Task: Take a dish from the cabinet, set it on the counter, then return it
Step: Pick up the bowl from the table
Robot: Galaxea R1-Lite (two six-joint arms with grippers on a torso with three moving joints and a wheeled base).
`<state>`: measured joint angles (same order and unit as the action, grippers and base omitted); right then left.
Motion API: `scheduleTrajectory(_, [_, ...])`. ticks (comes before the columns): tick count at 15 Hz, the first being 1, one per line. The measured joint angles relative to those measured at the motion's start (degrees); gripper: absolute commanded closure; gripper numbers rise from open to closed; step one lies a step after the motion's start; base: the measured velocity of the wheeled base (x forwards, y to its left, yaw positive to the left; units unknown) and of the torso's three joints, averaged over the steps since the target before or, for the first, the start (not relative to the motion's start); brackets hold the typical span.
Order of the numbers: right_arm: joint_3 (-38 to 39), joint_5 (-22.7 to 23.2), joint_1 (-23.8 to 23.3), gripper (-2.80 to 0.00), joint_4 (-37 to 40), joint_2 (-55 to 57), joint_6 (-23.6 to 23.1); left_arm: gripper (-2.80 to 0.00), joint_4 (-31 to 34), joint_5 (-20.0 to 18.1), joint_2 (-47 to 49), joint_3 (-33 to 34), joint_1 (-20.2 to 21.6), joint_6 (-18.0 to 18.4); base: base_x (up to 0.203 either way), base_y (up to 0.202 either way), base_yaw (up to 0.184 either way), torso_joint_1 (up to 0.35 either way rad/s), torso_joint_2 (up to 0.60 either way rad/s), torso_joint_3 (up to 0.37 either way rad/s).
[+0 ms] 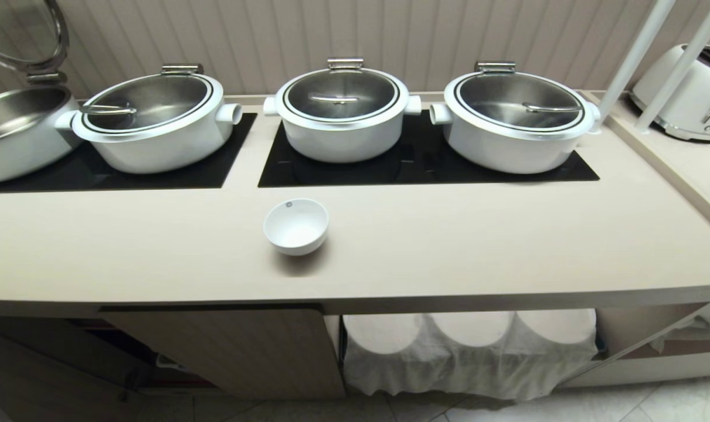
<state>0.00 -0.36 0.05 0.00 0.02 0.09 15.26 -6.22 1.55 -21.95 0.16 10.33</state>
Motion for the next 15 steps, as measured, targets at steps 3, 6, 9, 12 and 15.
scheduleTrajectory(3, [0.00, 0.03, -0.02, 0.00, 0.00, 0.00, 0.01, 0.00, 0.22, -0.01, 5.01, -3.12, -0.06, -2.20, 0.000, 0.000, 0.000, 0.000, 0.00, 0.000])
scheduleTrajectory(6, [0.00, 0.03, -0.02, 0.00, 0.00, 0.00, 0.01, 0.00, 0.15, -0.50, 11.35, -5.64, -0.18, -3.11, 0.000, 0.000, 0.000, 0.000, 0.00, 0.000])
scheduleTrajectory(9, [0.00, 0.03, -0.02, 0.00, 0.00, 0.00, 0.01, 0.00, 0.17, -3.01, 17.53, -7.12, -0.26, -5.16, 0.000, 0.000, 0.000, 0.000, 0.00, 0.000])
scheduleTrajectory(12, [0.00, 0.03, -0.02, 0.00, 0.00, 0.00, 0.01, 0.00, 0.24, -3.95, 24.11, -8.73, -0.29, -5.43, 0.000, 0.000, 0.000, 0.000, 0.00, 0.000])
scheduleTrajectory(15, [0.00, 0.03, -0.02, 0.00, 0.00, 0.00, 0.02, 0.00, 0.35, -5.91, 30.92, -11.36, -0.42, -5.45, 0.000, 0.000, 0.000, 0.000, 0.00, 0.000])
